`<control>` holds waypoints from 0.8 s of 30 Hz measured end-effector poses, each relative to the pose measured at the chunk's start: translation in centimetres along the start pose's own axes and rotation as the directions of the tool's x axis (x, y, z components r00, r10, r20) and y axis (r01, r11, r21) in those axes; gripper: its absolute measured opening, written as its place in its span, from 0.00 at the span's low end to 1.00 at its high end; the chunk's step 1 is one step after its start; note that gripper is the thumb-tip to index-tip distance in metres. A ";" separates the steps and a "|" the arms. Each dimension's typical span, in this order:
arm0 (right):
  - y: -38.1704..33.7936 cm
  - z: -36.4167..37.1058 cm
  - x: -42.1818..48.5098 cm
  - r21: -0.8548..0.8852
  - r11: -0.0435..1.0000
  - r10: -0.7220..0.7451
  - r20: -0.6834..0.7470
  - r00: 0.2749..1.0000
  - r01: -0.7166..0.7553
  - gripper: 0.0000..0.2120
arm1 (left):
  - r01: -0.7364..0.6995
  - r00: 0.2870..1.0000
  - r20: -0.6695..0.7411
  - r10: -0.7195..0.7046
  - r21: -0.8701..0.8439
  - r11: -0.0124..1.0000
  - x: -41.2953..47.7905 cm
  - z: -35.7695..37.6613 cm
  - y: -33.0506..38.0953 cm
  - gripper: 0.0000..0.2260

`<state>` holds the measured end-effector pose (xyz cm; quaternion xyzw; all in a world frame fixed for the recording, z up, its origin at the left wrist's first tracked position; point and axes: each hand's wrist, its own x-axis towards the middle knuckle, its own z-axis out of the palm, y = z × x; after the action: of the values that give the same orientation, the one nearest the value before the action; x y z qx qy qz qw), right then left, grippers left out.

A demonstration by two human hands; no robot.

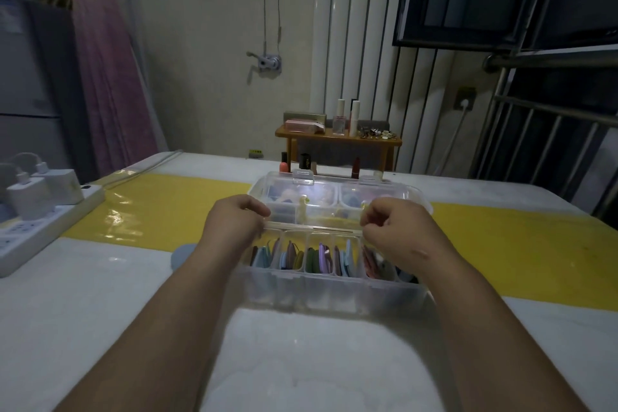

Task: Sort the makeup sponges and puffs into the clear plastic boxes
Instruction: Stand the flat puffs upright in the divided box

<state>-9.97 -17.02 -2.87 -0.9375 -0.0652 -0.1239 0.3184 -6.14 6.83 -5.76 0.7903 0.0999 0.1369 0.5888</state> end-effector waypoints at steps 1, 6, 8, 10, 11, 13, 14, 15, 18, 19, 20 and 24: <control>0.0 0.2 0.0 0.002 1.000 -0.020 -0.012 1.000 0.020 0.07 | -0.003 1.000 0.007 0.003 0.011 1.000 0.0 -0.1 0.0 0.14; -0.5 0.9 -0.1 0.018 0.997 -0.068 -0.003 0.998 0.068 0.10 | -0.009 0.999 0.043 0.007 0.063 0.998 0.2 -0.6 0.5 0.11; -0.6 1.2 -0.1 0.031 0.997 -0.074 0.017 0.997 0.073 0.11 | -0.048 0.998 0.033 0.045 0.081 0.996 0.3 -1.1 0.9 0.11; -0.7 1.3 -0.1 0.045 0.997 -0.063 0.037 0.997 0.062 0.11 | -0.095 0.995 0.018 0.094 0.100 0.990 0.4 -1.7 1.2 0.10; -0.7 1.4 -0.1 0.046 0.997 -0.062 0.045 0.997 0.060 0.12 | -0.109 0.994 0.009 0.109 0.116 0.987 0.5 -2.1 1.2 0.10; -0.7 1.5 0.0 0.052 0.997 -0.068 0.051 0.996 0.066 0.11 | -0.118 0.993 -0.004 0.120 0.146 0.982 0.5 -3.1 0.9 0.11; -0.7 1.6 0.0 0.056 0.996 -0.070 0.055 0.996 0.067 0.11 | -0.117 0.993 -0.009 0.120 0.172 0.978 0.5 -3.6 0.6 0.12; -0.7 1.7 0.0 0.055 0.996 -0.069 0.059 0.996 0.066 0.11 | -0.111 0.993 -0.011 0.116 0.209 0.972 0.5 -4.1 0.2 0.14; -0.8 1.9 -0.2 0.035 0.997 -0.071 0.069 0.995 0.068 0.10 | -0.070 0.996 -0.020 0.082 0.339 0.938 0.5 -5.5 -1.1 0.21; -0.8 2.0 -0.2 0.034 0.997 -0.070 0.074 0.995 0.068 0.10 | -0.060 0.997 -0.021 0.074 0.395 0.917 0.6 -5.8 -1.5 0.23; -1.0 2.0 -0.2 0.036 0.997 -0.070 0.077 0.995 0.067 0.10 | -0.054 0.998 -0.013 0.067 0.455 0.889 0.6 -6.2 -1.8 0.23; -1.1 1.9 -0.4 0.023 0.997 -0.076 0.077 0.994 0.074 0.10 | -0.070 0.994 0.113 -0.003 0.636 0.768 0.5 -6.5 -2.4 0.21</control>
<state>-10.16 -14.99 -3.82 -0.9354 -0.1139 -0.0984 0.3200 -7.87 13.58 -6.29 0.9512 0.0945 0.0626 0.2870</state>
